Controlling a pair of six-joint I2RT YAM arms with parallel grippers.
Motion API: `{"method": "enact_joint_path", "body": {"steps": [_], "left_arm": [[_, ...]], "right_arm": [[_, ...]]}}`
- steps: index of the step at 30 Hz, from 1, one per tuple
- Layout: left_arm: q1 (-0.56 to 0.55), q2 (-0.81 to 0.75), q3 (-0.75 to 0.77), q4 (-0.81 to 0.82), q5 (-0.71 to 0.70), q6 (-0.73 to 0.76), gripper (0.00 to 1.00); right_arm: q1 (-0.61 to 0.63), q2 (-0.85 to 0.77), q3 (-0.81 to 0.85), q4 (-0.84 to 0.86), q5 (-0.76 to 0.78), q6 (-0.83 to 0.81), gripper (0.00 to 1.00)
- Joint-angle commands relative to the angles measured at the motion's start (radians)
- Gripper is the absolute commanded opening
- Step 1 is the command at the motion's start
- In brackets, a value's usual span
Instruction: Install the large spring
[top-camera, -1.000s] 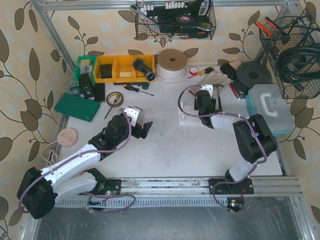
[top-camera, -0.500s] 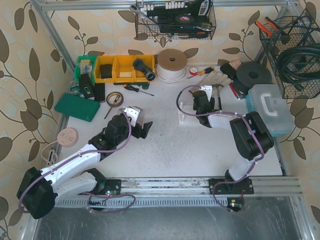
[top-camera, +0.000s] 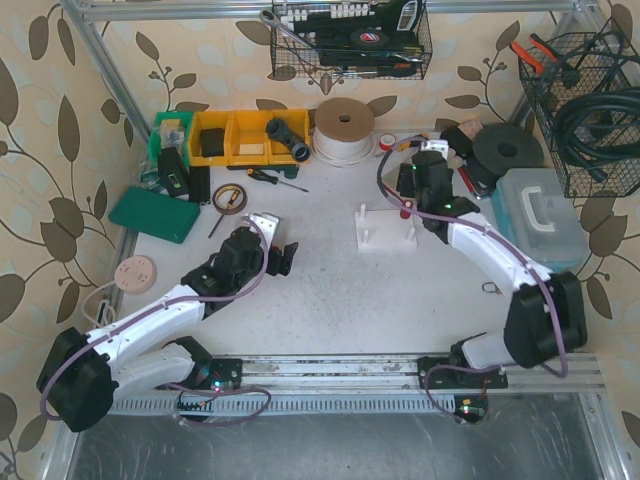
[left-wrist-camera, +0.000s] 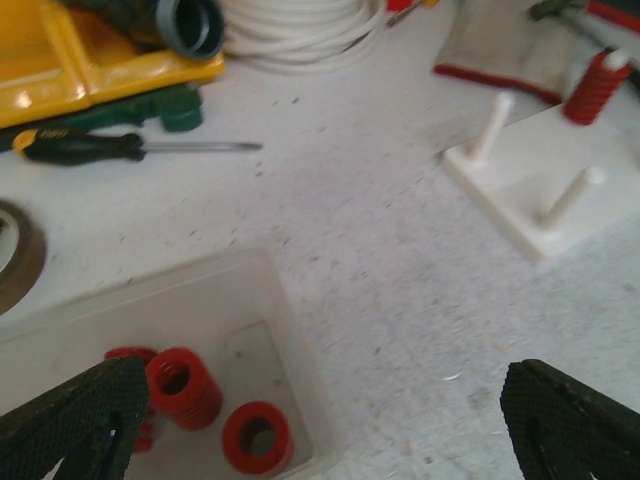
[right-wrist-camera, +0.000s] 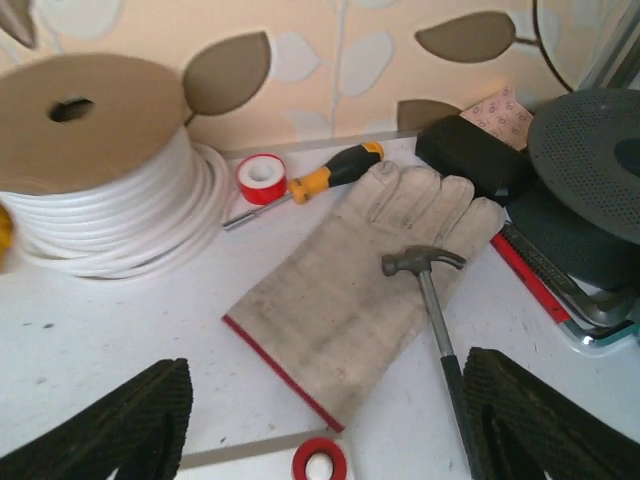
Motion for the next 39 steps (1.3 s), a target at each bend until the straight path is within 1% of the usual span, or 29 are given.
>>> {"method": "enact_joint_path", "body": {"steps": [1, 2, 3, 4, 5, 7, 9, 11, 13, 16, 19, 21, 23, 25, 27, 30, 39], "left_arm": [[-0.002, 0.035, 0.094, -0.114, -0.147, -0.068, 0.98], [-0.002, 0.04, 0.115, -0.15, -0.165, -0.085, 0.98], [-0.002, 0.043, 0.13, -0.178, -0.184, -0.1, 0.98], [-0.002, 0.043, 0.145, -0.206, -0.201, -0.114, 0.98], [-0.002, 0.042, 0.159, -0.239, -0.219, -0.131, 0.98], [0.0, 0.037, 0.187, -0.307, -0.252, -0.154, 0.96], [0.006, 0.031, 0.198, -0.343, -0.282, -0.171, 0.92], [0.03, 0.036, 0.199, -0.35, -0.288, -0.176, 0.89], [0.068, 0.056, 0.213, -0.365, -0.266, -0.187, 0.82], [0.124, 0.105, 0.229, -0.362, -0.222, -0.191, 0.73], [0.173, 0.171, 0.274, -0.401, -0.201, -0.194, 0.64], [0.185, 0.209, 0.303, -0.422, -0.172, -0.158, 0.57], [0.186, 0.238, 0.326, -0.444, -0.153, -0.118, 0.49], [0.192, 0.26, 0.337, -0.461, -0.156, -0.116, 0.44], [0.209, 0.28, 0.344, -0.462, -0.1, -0.121, 0.44], [0.215, 0.327, 0.359, -0.473, -0.04, -0.123, 0.49], [0.216, 0.458, 0.42, -0.49, 0.015, -0.124, 0.49]], "right_arm": [[-0.001, -0.135, 0.012, -0.2, -0.096, 0.015, 0.78], [-0.001, -0.172, -0.002, -0.212, -0.119, 0.021, 0.8], [-0.001, -0.206, -0.013, -0.223, -0.139, 0.028, 0.87], [0.0, -0.243, -0.025, -0.244, -0.168, 0.035, 0.97], [0.001, -0.276, -0.035, -0.265, -0.196, 0.042, 1.0], [0.007, -0.342, -0.065, -0.304, -0.261, 0.044, 1.0], [0.021, -0.403, -0.099, -0.333, -0.313, 0.04, 1.0], [0.032, -0.456, -0.14, -0.35, -0.363, 0.04, 1.0], [0.041, -0.495, -0.178, -0.353, -0.395, 0.034, 1.0], [0.06, -0.534, -0.234, -0.331, -0.368, 0.012, 0.98], [0.064, -0.584, -0.306, -0.271, -0.329, 0.046, 0.96], [0.067, -0.624, -0.362, -0.224, -0.328, 0.059, 0.96], [0.067, -0.65, -0.393, -0.219, -0.312, 0.068, 0.96], [0.068, -0.67, -0.415, -0.217, -0.295, 0.076, 0.96], [0.069, -0.685, -0.436, -0.201, -0.292, 0.083, 0.96], [0.069, -0.69, -0.444, -0.188, -0.31, 0.089, 0.96], [0.068, -0.674, -0.447, -0.188, -0.319, 0.09, 0.96]]}}
